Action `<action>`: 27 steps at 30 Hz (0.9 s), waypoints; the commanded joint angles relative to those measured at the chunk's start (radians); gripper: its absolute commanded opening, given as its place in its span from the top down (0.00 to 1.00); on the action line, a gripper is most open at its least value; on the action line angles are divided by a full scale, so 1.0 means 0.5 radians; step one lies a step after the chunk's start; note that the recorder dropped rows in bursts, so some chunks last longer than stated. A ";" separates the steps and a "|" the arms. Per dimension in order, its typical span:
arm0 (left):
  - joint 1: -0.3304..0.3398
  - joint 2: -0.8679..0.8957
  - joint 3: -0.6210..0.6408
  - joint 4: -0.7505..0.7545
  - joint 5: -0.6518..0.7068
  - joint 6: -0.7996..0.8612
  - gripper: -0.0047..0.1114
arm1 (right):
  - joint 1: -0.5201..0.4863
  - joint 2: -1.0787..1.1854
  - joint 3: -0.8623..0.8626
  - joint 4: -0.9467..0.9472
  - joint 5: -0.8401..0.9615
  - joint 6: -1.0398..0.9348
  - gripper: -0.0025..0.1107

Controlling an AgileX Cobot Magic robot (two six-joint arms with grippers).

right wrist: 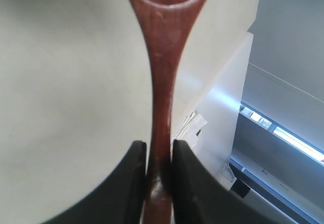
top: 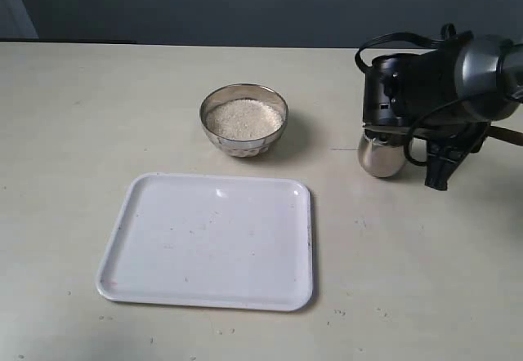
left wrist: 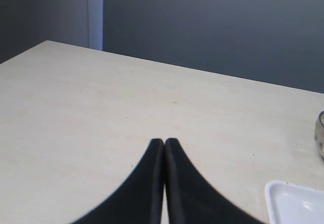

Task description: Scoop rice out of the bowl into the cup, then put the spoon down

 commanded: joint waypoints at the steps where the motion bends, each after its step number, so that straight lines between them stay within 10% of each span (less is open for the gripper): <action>1: -0.013 -0.009 -0.005 0.011 -0.022 -0.006 0.96 | 0.003 0.002 0.012 -0.036 0.029 0.014 0.98; 27: -0.013 -0.009 -0.005 0.011 -0.022 -0.006 0.96 | 0.096 0.000 0.220 -0.234 0.071 0.212 0.98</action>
